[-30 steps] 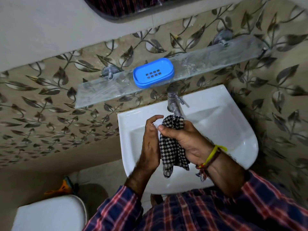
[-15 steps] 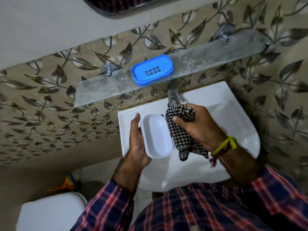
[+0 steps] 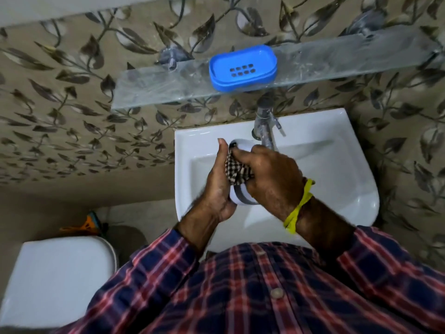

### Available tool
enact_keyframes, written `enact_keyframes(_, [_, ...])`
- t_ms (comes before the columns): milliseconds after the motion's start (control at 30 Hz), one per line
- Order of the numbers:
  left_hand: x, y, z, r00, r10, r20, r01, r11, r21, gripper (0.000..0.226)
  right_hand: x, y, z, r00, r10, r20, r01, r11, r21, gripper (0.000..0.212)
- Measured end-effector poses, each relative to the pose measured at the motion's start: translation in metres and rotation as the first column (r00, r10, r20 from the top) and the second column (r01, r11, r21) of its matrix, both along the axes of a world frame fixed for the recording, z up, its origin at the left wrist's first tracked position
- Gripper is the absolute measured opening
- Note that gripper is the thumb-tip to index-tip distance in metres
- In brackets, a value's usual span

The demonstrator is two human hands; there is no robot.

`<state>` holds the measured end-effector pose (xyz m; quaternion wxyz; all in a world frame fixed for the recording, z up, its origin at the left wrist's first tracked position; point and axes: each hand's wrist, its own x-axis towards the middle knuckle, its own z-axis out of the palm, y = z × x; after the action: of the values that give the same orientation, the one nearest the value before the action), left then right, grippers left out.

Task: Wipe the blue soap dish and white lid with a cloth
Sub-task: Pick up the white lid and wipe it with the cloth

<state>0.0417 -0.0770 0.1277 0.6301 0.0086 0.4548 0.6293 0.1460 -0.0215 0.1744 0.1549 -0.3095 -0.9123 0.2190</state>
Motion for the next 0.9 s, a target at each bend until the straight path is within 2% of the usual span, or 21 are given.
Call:
enact_keyframes(67, [0.001,-0.001,-0.004,1.0,0.007,0.007,-0.007,1.0,-0.006,0.071,-0.005,0.001,0.004,0.999,-0.007,-0.047,0.004,0.998,-0.06,0.055])
enact_keyframes(167, [-0.008,-0.007,-0.005,1.0,0.013,0.019,-0.013,1.0,0.018,0.072,-0.006,-0.009,0.004,0.991,0.135,-0.011,-0.136,0.987,-0.084,0.05])
enact_keyframes(233, [-0.009,-0.009,-0.007,1.0,0.016,0.021,-0.017,1.0,0.027,0.072,0.0,-0.011,0.005,0.986,0.139,0.097,-0.141,0.99,0.015,0.054])
enact_keyframes(300, [-0.003,-0.007,-0.006,1.0,0.021,-0.018,-0.02,1.0,0.022,0.07,0.0,-0.004,0.006,0.992,0.031,0.123,-0.045,0.992,0.115,0.047])
enact_keyframes(367, [-0.001,-0.006,-0.005,0.999,0.023,-0.046,-0.022,1.0,0.022,0.067,-0.006,-0.001,0.008,0.995,0.02,0.098,-0.025,0.999,0.047,0.043])
enact_keyframes(433, [-0.009,-0.008,-0.004,0.999,0.013,-0.037,-0.013,1.0,0.021,0.068,-0.007,-0.009,0.006,0.991,0.125,0.052,-0.122,0.99,-0.072,0.046])
enact_keyframes(467, [-0.014,-0.009,-0.003,0.999,0.009,-0.033,-0.008,1.0,0.022,0.068,-0.005,-0.014,0.005,0.985,0.163,0.054,-0.158,0.984,-0.082,0.052])
enact_keyframes(567, [-0.018,-0.009,-0.007,0.998,-0.004,-0.056,0.005,1.0,0.017,0.07,0.002,-0.016,0.004,0.988,0.107,0.112,-0.108,0.994,0.007,0.053])
enact_keyframes(633, [-0.017,-0.007,-0.007,0.998,-0.009,-0.064,0.009,1.0,0.0,0.071,0.0,-0.011,0.005,0.993,0.069,0.1,-0.069,0.998,-0.009,0.053])
enact_keyframes(667, [-0.018,-0.006,-0.006,0.999,-0.013,-0.051,0.013,1.0,0.003,0.072,-0.003,-0.012,0.006,0.992,0.098,0.082,-0.095,0.995,-0.033,0.054])
enact_keyframes(733, [-0.024,-0.006,0.0,1.0,-0.007,-0.02,0.007,1.0,0.023,0.071,-0.003,-0.02,0.004,0.975,0.196,0.106,-0.193,0.98,-0.04,0.044])
enact_keyframes(800, [-0.027,-0.006,0.002,0.999,-0.004,-0.037,0.005,0.999,0.045,0.071,0.002,-0.024,0.002,0.968,0.218,0.121,-0.215,0.976,-0.036,0.046])
enact_keyframes(900, [-0.022,-0.006,0.0,0.997,-0.018,-0.072,0.019,1.0,0.01,0.072,0.002,-0.014,0.003,0.991,0.115,0.061,-0.112,0.992,-0.057,0.05])
